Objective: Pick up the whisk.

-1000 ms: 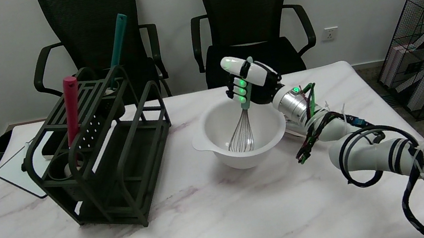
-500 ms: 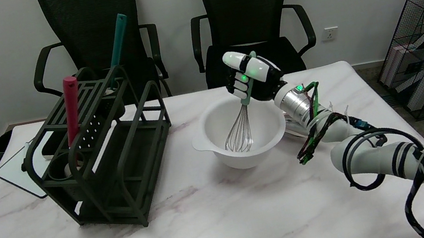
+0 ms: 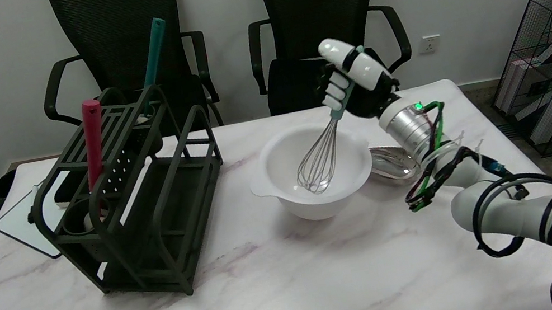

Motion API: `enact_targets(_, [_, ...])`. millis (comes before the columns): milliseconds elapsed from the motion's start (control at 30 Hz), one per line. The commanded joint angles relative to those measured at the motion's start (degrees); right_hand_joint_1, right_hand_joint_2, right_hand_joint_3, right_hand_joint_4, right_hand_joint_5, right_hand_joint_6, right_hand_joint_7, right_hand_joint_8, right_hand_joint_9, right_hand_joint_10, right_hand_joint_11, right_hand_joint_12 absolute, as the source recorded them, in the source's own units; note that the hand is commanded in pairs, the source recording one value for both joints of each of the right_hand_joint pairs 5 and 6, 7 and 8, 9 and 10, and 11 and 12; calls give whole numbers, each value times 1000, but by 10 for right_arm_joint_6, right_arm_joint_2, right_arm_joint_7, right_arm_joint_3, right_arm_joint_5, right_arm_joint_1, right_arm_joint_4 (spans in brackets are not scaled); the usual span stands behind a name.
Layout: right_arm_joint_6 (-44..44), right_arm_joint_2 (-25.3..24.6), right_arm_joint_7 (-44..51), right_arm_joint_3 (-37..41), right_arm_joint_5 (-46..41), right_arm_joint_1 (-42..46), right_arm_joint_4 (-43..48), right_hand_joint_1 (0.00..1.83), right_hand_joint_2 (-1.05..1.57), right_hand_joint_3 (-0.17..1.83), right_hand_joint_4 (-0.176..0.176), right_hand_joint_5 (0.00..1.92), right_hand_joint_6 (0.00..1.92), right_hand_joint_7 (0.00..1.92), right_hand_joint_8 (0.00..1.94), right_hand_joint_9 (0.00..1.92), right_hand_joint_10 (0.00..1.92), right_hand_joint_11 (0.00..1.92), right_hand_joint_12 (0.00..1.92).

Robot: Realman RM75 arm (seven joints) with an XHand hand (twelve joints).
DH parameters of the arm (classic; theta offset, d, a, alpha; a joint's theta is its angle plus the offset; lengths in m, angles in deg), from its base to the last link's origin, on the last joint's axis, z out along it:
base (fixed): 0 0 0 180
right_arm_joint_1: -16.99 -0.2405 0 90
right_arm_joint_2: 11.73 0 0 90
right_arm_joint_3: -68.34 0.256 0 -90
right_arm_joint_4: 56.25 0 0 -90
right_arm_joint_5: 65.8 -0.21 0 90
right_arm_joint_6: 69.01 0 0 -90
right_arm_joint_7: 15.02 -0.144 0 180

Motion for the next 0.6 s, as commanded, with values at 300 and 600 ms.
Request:
enact_targets(300, [112, 21, -3, 300, -15, 158, -171, 972, 1547, 545, 0, 1920, 1920, 1920, 1920, 1920, 1920, 1920, 1920])
enact_targets(600, [252, -31, 38, 427, -50, 313, -68, 963, 1549, 557, 0, 1920, 1920, 1920, 1920, 1920, 1920, 1920, 1920])
